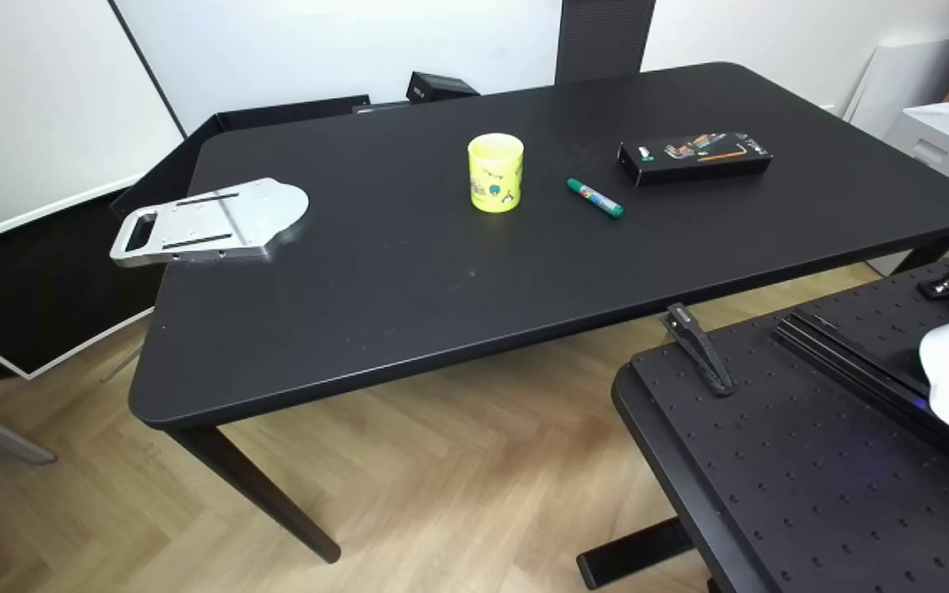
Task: Put the marker inside the mug.
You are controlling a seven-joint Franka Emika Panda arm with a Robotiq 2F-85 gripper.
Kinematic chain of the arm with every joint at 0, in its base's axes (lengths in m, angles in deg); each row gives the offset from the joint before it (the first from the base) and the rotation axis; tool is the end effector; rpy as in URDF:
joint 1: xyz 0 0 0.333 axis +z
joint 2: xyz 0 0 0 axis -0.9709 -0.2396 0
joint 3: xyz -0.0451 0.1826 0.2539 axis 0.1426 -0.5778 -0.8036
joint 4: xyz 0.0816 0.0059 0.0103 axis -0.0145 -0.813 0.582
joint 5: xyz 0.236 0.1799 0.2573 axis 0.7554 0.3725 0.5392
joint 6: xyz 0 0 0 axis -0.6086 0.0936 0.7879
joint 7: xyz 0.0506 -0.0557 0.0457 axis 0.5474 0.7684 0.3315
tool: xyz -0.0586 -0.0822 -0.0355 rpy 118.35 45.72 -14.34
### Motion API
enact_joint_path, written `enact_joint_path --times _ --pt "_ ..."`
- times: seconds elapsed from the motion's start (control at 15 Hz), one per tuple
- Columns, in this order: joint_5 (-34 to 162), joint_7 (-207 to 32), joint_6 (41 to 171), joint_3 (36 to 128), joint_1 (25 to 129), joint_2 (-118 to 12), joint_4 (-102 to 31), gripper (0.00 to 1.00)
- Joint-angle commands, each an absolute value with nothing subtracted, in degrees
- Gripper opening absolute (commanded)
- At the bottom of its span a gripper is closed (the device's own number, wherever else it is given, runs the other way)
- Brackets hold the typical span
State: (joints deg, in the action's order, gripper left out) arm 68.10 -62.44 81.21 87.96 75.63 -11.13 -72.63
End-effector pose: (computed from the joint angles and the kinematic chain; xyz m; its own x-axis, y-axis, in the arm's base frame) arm 0.4217 -0.0852 0.5361 0.9786 0.1726 0.1122 0.1799 -0.9820 -0.0583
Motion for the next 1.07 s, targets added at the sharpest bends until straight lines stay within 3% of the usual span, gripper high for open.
enact_joint_path --times 0.0,0.53,1.0 --pt "69.83 -63.18 82.37 87.56 75.38 -12.00 -73.10 1.00" --pt "74.91 -66.35 93.07 83.57 77.24 -12.26 -81.61 1.00" --pt "77.89 -75.63 107.66 74.22 83.22 -18.77 -89.88 1.00"
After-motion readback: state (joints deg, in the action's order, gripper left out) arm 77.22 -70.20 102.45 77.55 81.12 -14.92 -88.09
